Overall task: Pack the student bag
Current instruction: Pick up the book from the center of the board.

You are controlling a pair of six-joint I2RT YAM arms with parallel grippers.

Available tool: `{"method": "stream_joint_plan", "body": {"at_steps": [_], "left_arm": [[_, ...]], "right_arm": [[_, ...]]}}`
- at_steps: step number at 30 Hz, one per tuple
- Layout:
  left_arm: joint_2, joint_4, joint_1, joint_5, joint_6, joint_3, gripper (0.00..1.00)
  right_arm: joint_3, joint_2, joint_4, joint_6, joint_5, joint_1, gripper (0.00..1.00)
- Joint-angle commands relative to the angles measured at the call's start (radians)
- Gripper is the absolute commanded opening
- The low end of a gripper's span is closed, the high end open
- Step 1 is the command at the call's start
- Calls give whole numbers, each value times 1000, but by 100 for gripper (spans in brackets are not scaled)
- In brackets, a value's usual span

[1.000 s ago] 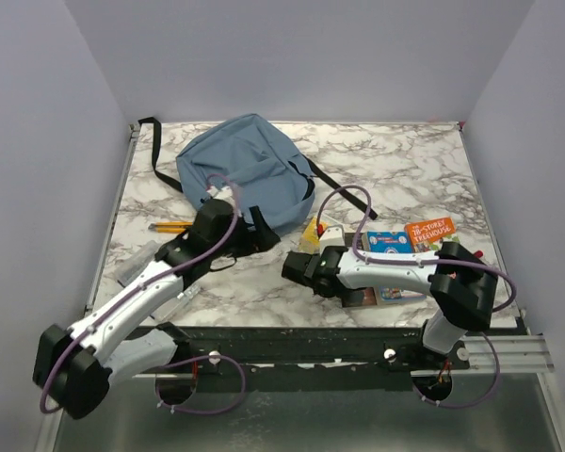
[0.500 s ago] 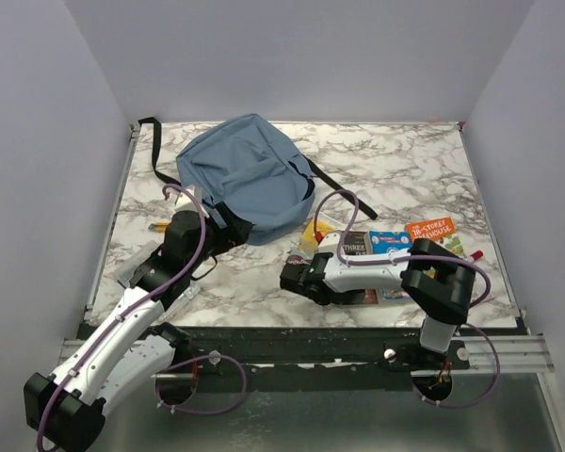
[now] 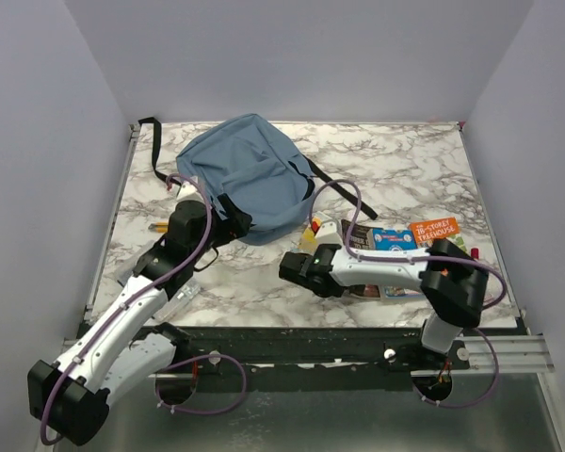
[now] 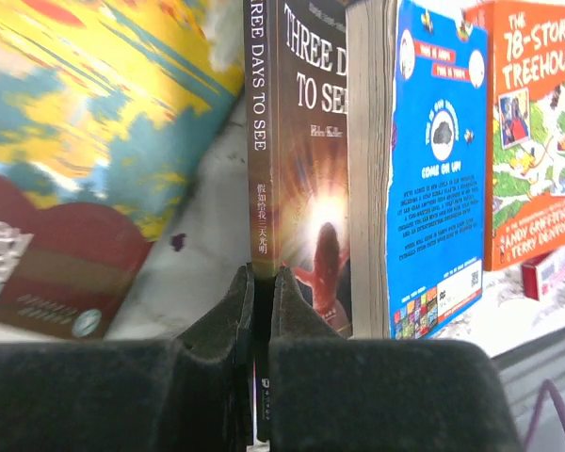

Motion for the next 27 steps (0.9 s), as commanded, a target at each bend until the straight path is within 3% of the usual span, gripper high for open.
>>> {"method": "stream_joint_plan", "body": {"at_steps": [1, 8, 12, 15, 18, 21, 27], "left_arm": [[75, 26, 7, 121, 22, 54, 86], [231, 115, 15, 443, -3, 131, 86], [281, 225, 39, 644, -78, 132, 86], [305, 343, 64, 776, -164, 108, 87], [307, 444, 88, 855, -237, 66, 89], [297, 539, 110, 908, -311, 15, 92], [287, 677, 145, 969, -420, -37, 94]], "right_arm": [[74, -180, 78, -125, -24, 0, 1], [50, -457, 330, -318, -338, -101, 1], [7, -566, 489, -367, -633, -276, 1], [-43, -620, 621, -379, -956, -464, 1], [-73, -629, 751, -328, -1244, -636, 0], [-112, -623, 918, -226, -1489, -726, 0], [-198, -593, 1281, 38, -1719, -766, 1]]}}
